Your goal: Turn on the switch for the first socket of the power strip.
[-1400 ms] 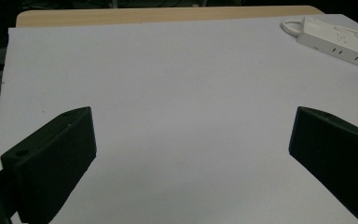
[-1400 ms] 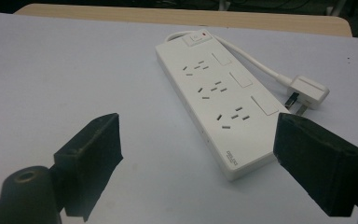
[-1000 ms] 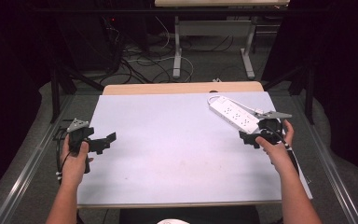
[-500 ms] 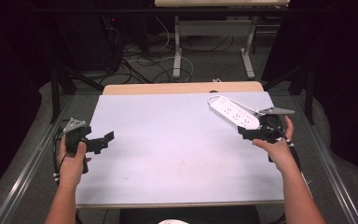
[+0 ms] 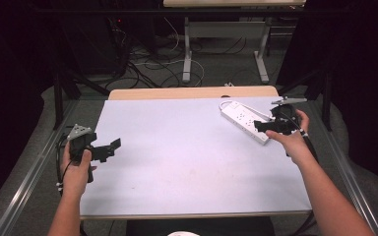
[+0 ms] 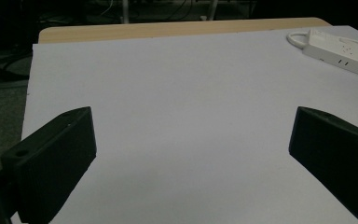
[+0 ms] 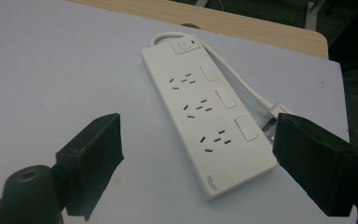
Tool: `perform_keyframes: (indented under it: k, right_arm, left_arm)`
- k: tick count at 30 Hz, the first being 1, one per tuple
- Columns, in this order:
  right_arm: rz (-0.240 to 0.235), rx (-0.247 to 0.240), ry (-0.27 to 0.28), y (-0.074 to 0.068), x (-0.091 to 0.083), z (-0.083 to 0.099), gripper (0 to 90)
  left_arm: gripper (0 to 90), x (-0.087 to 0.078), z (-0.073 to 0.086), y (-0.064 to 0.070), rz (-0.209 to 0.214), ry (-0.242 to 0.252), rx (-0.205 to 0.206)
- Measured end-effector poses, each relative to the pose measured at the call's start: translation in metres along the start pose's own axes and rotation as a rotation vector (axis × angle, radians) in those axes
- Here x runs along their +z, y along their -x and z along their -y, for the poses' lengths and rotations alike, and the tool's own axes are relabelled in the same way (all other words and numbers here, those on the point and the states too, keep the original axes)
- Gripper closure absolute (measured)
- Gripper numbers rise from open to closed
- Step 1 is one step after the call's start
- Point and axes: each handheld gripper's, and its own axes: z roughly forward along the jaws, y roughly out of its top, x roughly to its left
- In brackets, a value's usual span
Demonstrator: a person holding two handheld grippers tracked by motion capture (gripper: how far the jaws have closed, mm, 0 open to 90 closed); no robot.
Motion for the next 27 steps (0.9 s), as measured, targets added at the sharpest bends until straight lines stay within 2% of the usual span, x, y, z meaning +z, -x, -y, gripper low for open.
perform_keyframes:
  k: [7,9,15,19,24,27]
  right_arm:
    - [0.006,-0.011,-0.007,0.002,0.005,-0.018,14.9]
    - [0.001,0.003,-0.014,0.004,0.007,-0.023,15.1]
    - [0.025,0.029,-0.01,0.011,0.013,-0.036,15.7]
    - [0.053,0.048,-0.002,0.018,0.02,-0.047,18.3]
    - [0.053,0.045,0.019,0.025,0.028,-0.055,25.9]
    - [0.057,0.053,0.017,0.026,0.031,-0.058,27.4]
  left_arm:
    - [0.5,0.0,0.0,0.0,0.002,0.005,0.0]
    - [0.5,0.0,0.0,0.0,0.002,0.005,0.0]
    - [0.5,0.0,0.0,0.0,0.002,0.001,-0.002]
    - [0.5,0.0,0.0,-0.001,0.001,0.001,-0.001]
    - [0.5,0.0,0.0,-0.001,0.003,-0.005,0.002]
    - [0.5,0.001,0.001,-0.001,0.001,-0.004,-0.001]
